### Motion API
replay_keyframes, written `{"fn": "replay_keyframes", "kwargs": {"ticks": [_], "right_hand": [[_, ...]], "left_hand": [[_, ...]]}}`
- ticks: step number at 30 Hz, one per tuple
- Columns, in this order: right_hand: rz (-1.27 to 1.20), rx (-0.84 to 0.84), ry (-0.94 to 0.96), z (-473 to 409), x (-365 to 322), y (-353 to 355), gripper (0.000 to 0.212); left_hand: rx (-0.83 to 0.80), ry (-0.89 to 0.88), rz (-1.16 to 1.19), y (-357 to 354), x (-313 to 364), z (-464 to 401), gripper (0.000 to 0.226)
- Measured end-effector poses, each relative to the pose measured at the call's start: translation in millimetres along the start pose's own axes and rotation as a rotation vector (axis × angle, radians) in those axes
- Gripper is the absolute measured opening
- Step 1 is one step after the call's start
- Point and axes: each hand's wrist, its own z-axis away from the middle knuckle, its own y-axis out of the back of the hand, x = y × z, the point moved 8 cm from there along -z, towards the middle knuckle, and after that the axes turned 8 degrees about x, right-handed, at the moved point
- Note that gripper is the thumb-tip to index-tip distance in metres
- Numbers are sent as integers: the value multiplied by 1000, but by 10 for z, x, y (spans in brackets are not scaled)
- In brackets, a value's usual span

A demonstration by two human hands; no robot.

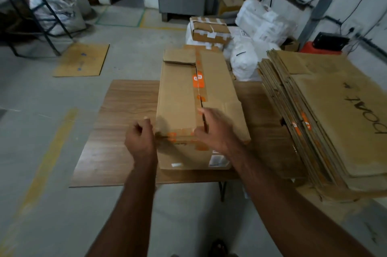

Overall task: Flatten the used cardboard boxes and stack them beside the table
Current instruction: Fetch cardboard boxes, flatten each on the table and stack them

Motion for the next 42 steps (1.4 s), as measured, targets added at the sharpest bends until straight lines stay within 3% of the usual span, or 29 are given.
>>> {"fn": "replay_keyframes", "kwargs": {"ticks": [3, 5, 7, 10, 17, 21, 25, 28, 31, 34, 35, 40, 42], "right_hand": [[-75, 145, -149, -369, 255, 338, 64], [-76, 154, -225, -620, 450, 461, 69], [-76, 155, -295, -875, 650, 537, 71], [-47, 135, -374, -1227, 921, 574, 66], [-233, -49, -615, -1721, 1411, 196, 74], [-248, 10, -586, -1675, 1334, 199, 87], [-410, 31, -577, -1276, 1049, 319, 94], [-607, -26, -642, -651, 760, 141, 81], [-683, -97, -767, -47, 502, -261, 95], [-612, -89, -758, 179, 349, -472, 50], [-608, -80, -765, 212, 316, -477, 48], [-559, -90, -764, 344, 244, -401, 62], [-450, -75, -724, 321, 236, -295, 56]], "left_hand": [[-165, -191, -202, -521, 406, -205, 23], [-278, -268, -412, -899, 525, -292, 40], [-339, -254, -587, -1203, 510, -378, 63], [-305, -226, -750, -1488, 492, -470, 75], [-157, -49, -792, -1799, 349, -776, 92], [-132, -58, -841, -1891, 479, -867, 109], [-247, -197, -856, -2138, 772, -1153, 131], [-402, -489, -1042, -2459, 1064, -1131, 111], [-612, -715, -1198, -2760, 1057, -836, 100], [-886, -779, -1282, -2827, 627, -471, 75], [-926, -804, -1272, -2795, 510, -377, 64], [-917, -916, -1139, -2461, 462, -246, 57], [-898, -944, -1101, -2269, 525, -279, 61]]}}
